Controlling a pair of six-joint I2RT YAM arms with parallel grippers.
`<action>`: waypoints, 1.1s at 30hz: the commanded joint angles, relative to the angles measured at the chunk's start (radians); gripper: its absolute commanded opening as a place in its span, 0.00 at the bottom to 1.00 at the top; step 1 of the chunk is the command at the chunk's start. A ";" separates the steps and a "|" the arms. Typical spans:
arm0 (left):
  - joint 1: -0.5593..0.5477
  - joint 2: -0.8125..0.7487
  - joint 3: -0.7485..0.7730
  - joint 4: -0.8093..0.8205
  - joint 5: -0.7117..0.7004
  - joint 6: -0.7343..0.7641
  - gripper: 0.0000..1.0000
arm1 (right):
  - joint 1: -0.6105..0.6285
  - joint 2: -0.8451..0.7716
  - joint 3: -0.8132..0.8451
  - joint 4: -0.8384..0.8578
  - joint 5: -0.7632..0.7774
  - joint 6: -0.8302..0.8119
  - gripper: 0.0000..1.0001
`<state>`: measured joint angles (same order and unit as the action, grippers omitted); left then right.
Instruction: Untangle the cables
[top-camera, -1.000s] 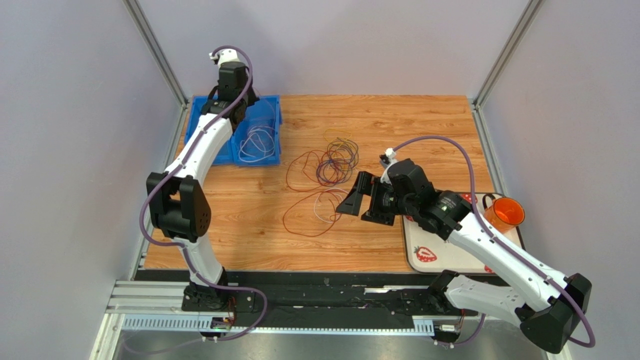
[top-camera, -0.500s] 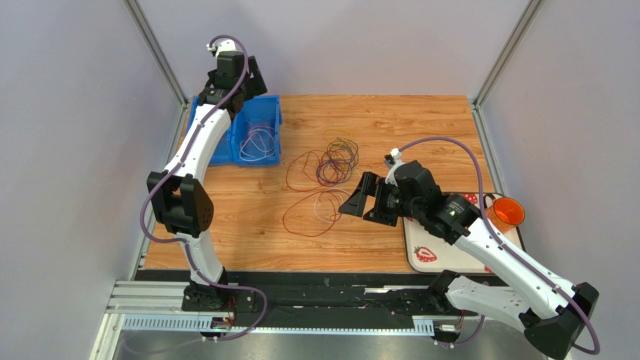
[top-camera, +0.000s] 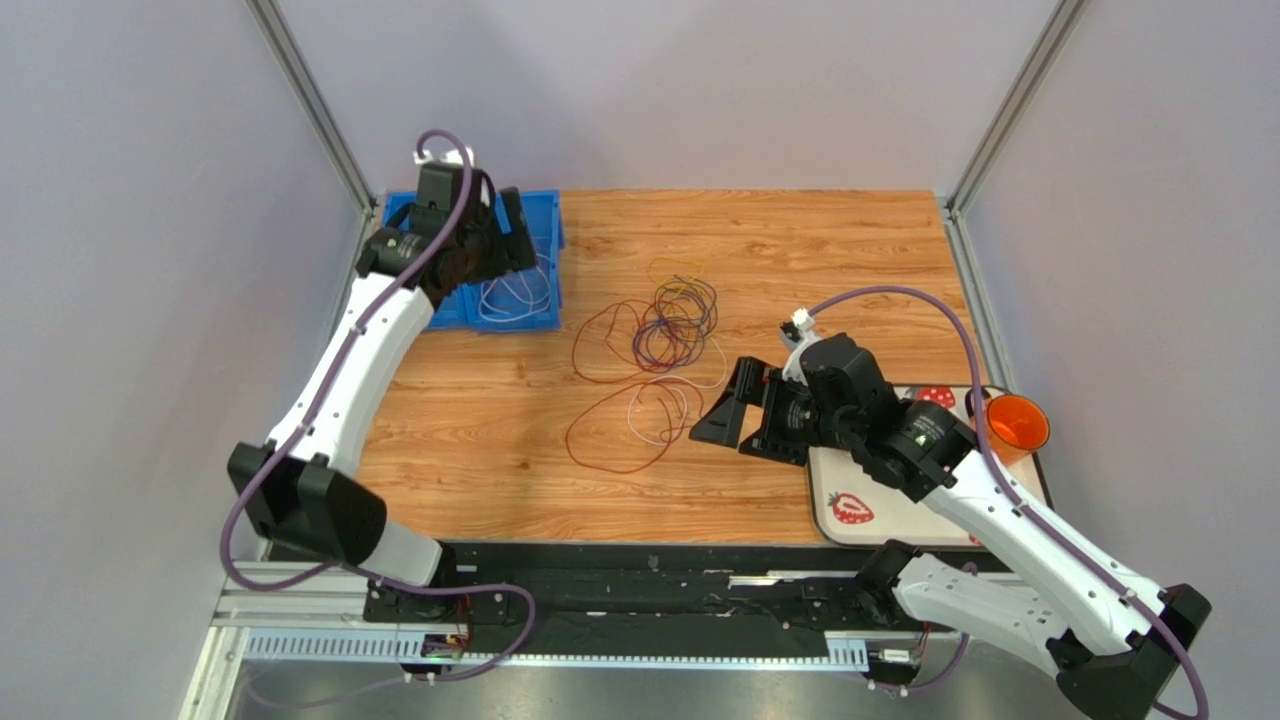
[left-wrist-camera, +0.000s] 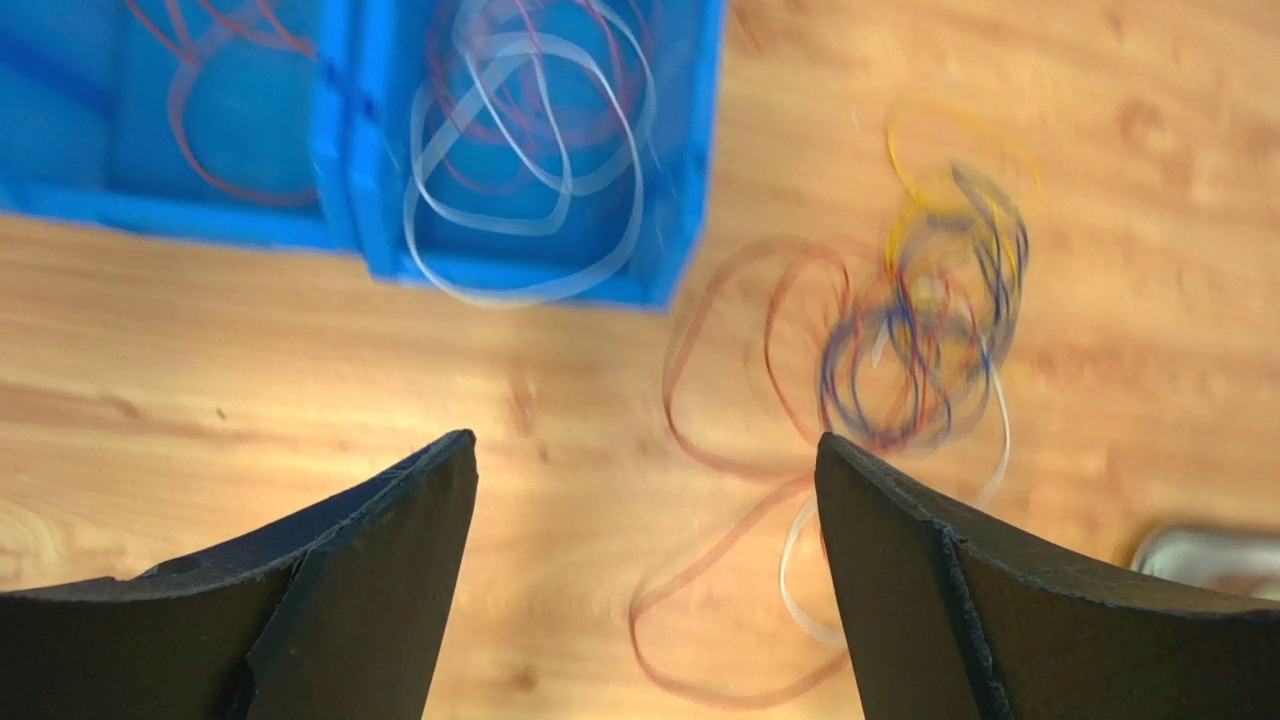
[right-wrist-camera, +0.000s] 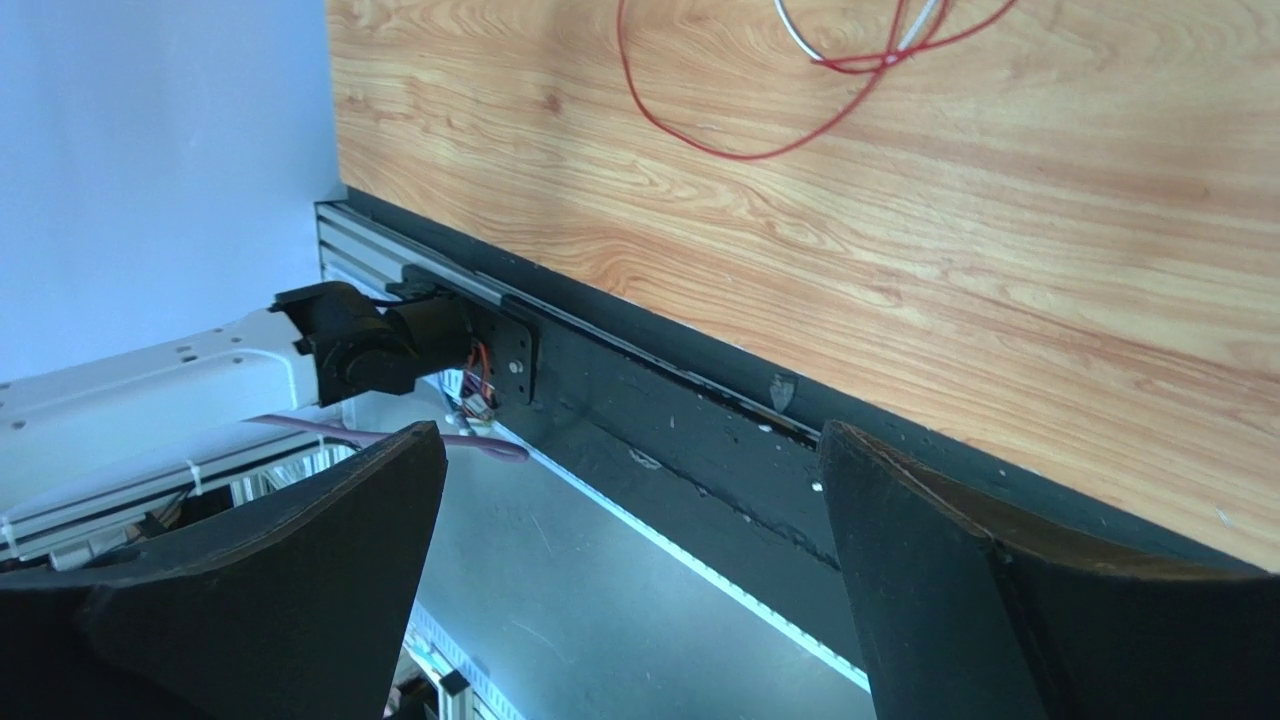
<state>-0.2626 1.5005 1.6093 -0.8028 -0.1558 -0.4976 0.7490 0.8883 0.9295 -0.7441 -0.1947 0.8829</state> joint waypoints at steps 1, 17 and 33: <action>-0.076 -0.135 -0.139 -0.075 0.032 -0.018 0.90 | -0.004 -0.002 0.017 -0.075 0.009 -0.009 0.99; -0.159 -0.393 -0.548 0.004 0.102 -0.012 0.88 | -0.008 0.057 -0.050 -0.019 0.305 0.048 1.00; -0.312 -0.303 -0.589 0.103 -0.013 -0.107 0.82 | -0.016 0.411 0.166 -0.012 0.284 -0.036 0.98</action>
<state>-0.5350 1.1481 1.0294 -0.7555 -0.0856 -0.5537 0.7361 1.2270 1.0157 -0.7696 0.0597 0.8810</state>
